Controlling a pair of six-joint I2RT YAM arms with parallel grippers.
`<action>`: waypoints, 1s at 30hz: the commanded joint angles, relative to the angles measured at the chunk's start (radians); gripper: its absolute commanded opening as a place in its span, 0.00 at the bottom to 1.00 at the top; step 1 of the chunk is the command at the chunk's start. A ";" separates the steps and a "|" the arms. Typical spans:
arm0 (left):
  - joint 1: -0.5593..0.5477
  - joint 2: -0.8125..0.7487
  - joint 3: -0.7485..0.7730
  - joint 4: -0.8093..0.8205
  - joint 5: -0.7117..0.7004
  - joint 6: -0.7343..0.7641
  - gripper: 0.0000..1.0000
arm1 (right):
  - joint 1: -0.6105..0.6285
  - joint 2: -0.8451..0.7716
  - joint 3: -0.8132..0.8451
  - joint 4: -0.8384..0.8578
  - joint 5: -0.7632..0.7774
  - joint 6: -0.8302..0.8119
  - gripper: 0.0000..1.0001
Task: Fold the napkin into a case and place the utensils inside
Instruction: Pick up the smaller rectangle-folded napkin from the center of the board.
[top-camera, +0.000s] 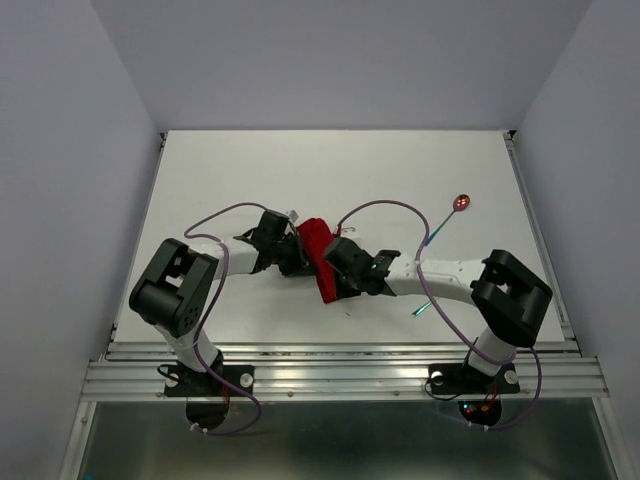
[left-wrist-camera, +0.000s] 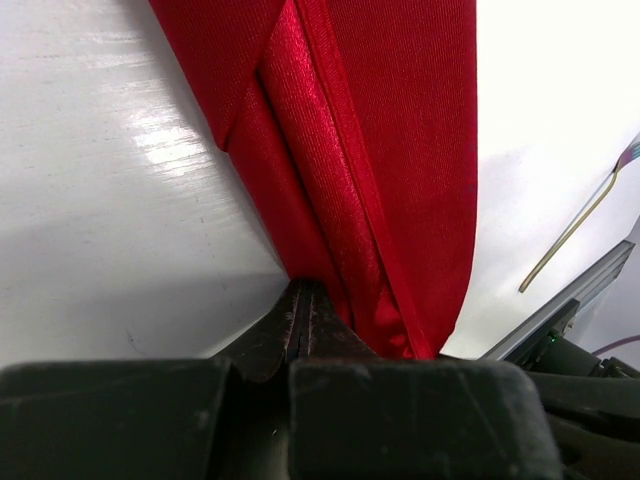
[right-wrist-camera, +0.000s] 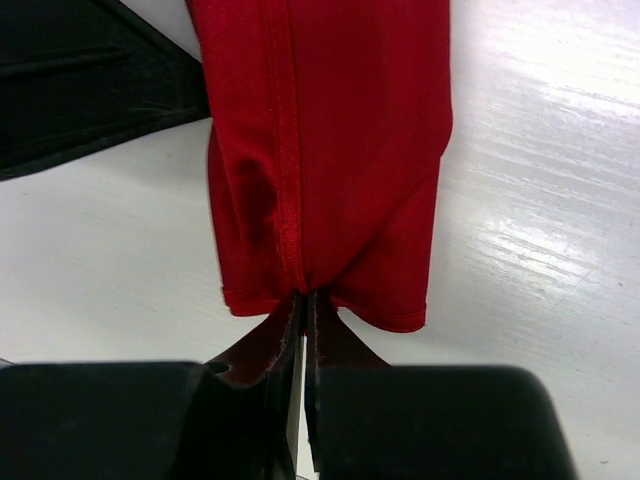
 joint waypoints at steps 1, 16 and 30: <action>-0.010 0.003 -0.015 0.012 0.012 -0.002 0.00 | -0.002 -0.029 0.060 0.033 -0.017 -0.022 0.01; -0.010 -0.009 -0.028 0.018 0.007 -0.007 0.00 | -0.002 0.005 0.082 0.062 -0.071 -0.021 0.01; -0.009 -0.057 -0.029 -0.014 -0.017 -0.016 0.00 | -0.002 0.036 0.002 0.102 -0.068 0.001 0.14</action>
